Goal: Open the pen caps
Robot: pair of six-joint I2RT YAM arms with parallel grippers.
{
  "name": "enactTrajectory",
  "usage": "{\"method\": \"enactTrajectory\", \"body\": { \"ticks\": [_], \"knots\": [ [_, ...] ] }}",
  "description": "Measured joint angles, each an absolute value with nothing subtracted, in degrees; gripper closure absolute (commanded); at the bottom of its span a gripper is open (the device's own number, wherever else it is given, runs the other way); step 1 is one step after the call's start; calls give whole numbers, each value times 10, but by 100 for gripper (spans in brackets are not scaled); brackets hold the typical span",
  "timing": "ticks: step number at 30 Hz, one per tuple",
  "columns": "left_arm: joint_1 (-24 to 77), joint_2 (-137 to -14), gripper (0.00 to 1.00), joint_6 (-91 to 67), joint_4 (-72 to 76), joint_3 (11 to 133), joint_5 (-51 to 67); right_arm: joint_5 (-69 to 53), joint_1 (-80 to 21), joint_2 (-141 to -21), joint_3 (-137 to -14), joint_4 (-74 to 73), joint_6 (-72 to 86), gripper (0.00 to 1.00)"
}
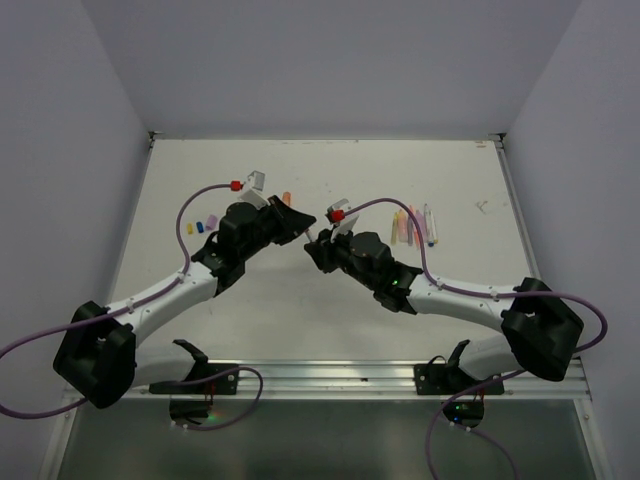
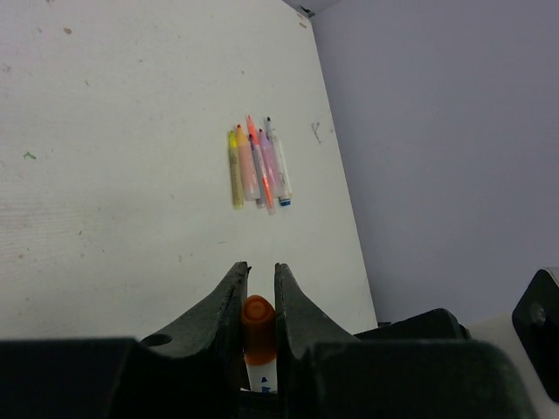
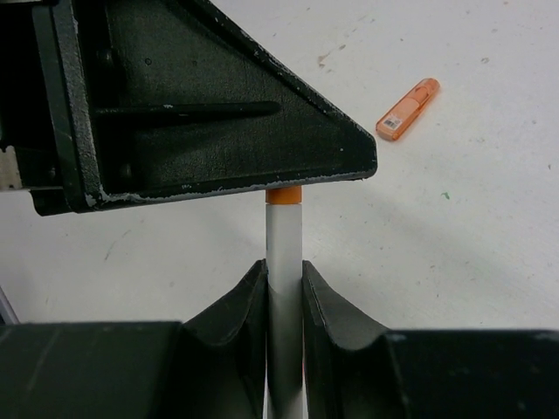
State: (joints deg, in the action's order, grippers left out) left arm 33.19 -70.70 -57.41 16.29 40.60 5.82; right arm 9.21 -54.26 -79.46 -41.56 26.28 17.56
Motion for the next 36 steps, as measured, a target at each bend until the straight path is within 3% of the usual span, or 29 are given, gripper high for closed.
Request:
{"method": "enactTrajectory", "body": {
  "ticks": [4, 16, 30, 36],
  "knots": [
    [334, -695, 100, -541, 163, 406, 61, 81, -543, -785, -416, 247, 179, 55],
    [314, -622, 100, -391, 198, 406, 126, -81, -470, -703, -420, 182, 187, 27],
    [309, -614, 100, -350, 267, 395, 245, -286, -427, -745, -465, 194, 199, 36],
    [309, -614, 100, -348, 288, 394, 271, -322, -427, -765, -487, 207, 197, 48]
  ]
}}
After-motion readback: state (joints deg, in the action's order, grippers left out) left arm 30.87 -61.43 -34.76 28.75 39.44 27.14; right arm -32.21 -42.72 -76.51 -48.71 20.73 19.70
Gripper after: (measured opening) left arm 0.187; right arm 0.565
